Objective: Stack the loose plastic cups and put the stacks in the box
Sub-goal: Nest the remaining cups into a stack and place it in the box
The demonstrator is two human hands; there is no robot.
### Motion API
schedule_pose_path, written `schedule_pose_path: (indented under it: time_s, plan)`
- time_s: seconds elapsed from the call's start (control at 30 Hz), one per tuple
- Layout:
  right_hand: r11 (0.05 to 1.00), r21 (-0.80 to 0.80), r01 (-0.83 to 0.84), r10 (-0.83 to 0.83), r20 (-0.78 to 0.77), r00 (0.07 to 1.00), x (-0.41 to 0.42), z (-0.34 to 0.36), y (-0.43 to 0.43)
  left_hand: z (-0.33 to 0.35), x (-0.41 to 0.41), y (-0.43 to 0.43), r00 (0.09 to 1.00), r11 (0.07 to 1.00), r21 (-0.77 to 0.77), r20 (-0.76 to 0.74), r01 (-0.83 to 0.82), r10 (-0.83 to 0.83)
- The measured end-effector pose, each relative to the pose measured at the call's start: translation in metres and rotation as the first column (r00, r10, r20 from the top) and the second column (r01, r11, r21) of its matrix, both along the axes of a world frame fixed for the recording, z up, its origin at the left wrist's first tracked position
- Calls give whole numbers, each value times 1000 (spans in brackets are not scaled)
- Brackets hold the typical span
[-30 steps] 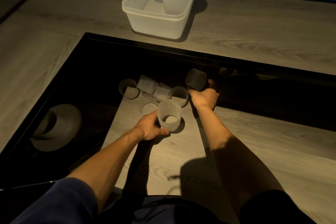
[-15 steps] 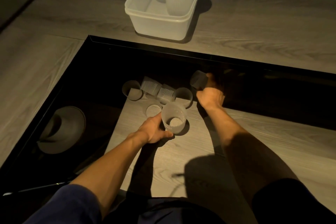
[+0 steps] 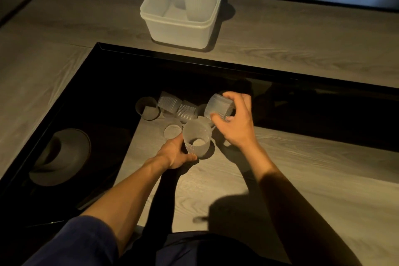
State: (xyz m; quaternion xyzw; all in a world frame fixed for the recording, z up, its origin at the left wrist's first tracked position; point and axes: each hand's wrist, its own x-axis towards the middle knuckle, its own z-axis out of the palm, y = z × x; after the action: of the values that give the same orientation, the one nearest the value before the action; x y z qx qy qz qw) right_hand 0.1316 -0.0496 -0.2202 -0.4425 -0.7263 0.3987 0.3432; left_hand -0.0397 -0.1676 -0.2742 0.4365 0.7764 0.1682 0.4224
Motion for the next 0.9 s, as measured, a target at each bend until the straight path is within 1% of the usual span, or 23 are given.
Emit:
schedule_pose_path:
  time_s: [0.1, 0.2, 0.33, 0.4, 0.53, 0.6, 0.8, 0.87, 0.9]
  plan:
    - [996, 61, -67, 67, 6, 998, 10, 12, -13, 0, 2, -3, 1000, 1000, 16, 15, -9, 9]
    - [980, 98, -174, 172, 31, 985, 15, 23, -23, 2, 4, -4, 1000, 1000, 25, 25, -14, 14]
    - [940, 109, -323, 302, 173, 937, 13, 29, -29, 3, 7, -5, 1000, 1000, 30, 17, -2, 1]
    - [926, 104, -362, 329, 245, 912, 10, 32, -31, 3, 7, -6, 1000, 999, 30, 9, 11, -11]
    - [862, 167, -478, 385, 397, 833, 0, 34, -34, 4, 7, -7, 1000, 999, 25, -16, 22, -22]
    - [844, 152, -514, 398, 466, 790, -5, 34, -34, 5, 8, -6, 1000, 999, 25, -14, 26, -26]
    - [839, 89, -537, 360, 649, 670, -20, 28, -39, 5, 9, -5, 998, 999, 6, -39, 41, -41]
    - [849, 26, -527, 385, 653, 652, -19, 19, -40, 4, 9, -5, 998, 999, 6, -41, 46, -46]
    - [850, -15, -527, 420, 623, 659, -16, 15, -38, 3, 9, -5, 998, 999, 8, -38, 49, -49]
